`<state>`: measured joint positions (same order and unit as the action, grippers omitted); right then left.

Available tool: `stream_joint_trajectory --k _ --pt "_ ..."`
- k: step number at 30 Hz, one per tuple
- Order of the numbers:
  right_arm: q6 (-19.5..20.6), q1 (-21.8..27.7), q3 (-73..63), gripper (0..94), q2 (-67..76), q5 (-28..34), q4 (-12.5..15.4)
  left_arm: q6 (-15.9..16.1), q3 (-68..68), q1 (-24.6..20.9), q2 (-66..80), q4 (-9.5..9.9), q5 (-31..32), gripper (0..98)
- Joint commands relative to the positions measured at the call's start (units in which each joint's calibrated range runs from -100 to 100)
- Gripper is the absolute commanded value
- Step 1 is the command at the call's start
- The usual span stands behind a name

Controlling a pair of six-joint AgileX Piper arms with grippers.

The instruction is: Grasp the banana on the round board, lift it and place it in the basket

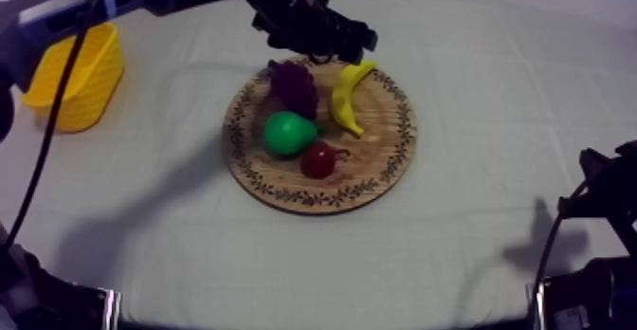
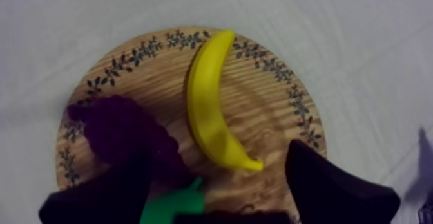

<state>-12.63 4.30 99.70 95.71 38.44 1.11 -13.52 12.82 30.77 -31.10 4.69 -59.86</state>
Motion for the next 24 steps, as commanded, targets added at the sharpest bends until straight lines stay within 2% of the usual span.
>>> stream_joint_trajectory --k 1,9,24 --pt "0.01 -0.01 -0.03 0.6 0.04 0.02 -0.01 0.23 2.08 -0.03 -2.5 -0.19 -0.26 79.8" --pt "0.01 -0.01 -0.03 0.6 0.04 0.02 -0.01 1.44 11.06 -0.29 -11.12 -1.49 -3.6 83.8" --pt "0.01 -0.01 -0.03 0.6 0.04 0.02 -0.01 2.27 23.14 -0.66 -23.47 -3.76 -8.47 75.5"
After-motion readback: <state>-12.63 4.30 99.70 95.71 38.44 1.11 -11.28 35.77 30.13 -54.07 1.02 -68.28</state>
